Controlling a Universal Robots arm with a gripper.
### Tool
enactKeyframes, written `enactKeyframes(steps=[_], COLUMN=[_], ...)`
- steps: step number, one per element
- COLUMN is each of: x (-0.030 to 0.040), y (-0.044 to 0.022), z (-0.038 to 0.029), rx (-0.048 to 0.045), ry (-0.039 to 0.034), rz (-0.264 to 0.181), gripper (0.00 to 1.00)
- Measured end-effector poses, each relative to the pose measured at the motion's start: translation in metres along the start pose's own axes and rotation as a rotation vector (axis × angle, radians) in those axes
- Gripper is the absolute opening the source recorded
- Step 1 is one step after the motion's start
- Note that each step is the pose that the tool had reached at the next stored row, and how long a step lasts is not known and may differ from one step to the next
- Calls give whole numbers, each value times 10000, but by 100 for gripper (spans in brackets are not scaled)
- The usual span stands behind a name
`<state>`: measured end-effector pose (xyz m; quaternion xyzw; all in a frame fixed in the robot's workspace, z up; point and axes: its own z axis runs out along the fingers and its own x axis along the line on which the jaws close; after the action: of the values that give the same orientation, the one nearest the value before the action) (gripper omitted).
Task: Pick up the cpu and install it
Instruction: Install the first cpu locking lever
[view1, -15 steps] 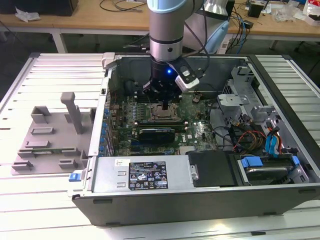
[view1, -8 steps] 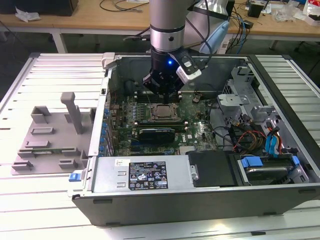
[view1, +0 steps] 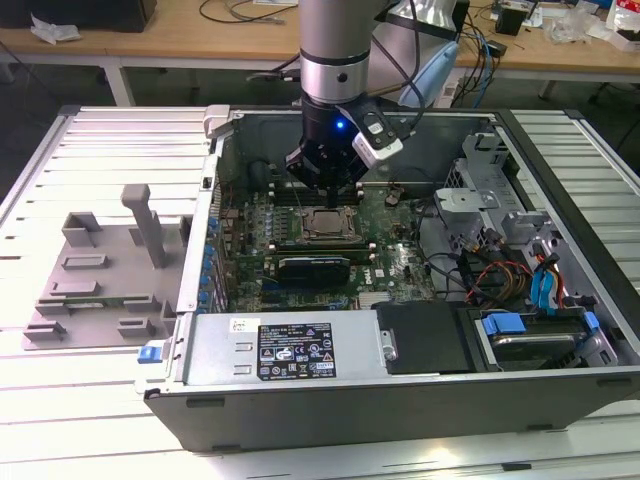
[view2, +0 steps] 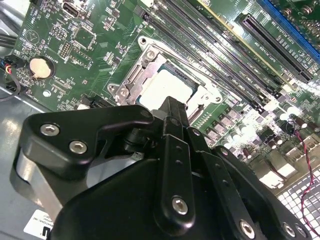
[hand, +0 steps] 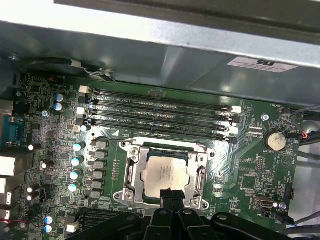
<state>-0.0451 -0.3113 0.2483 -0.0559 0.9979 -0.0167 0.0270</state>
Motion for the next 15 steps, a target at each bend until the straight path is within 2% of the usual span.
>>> enactKeyframes(steps=[7, 9, 10, 11, 15], x=[0, -3, -7, -9, -3], y=[0, -2, -4, -6, -6], z=[-9, -56, -125, -166, -175], rx=[2, 1, 0, 0, 0], ry=[2, 0, 0, -1, 0], rz=[1, 2, 1, 0, 1], gripper=[11, 11, 11, 11, 11])
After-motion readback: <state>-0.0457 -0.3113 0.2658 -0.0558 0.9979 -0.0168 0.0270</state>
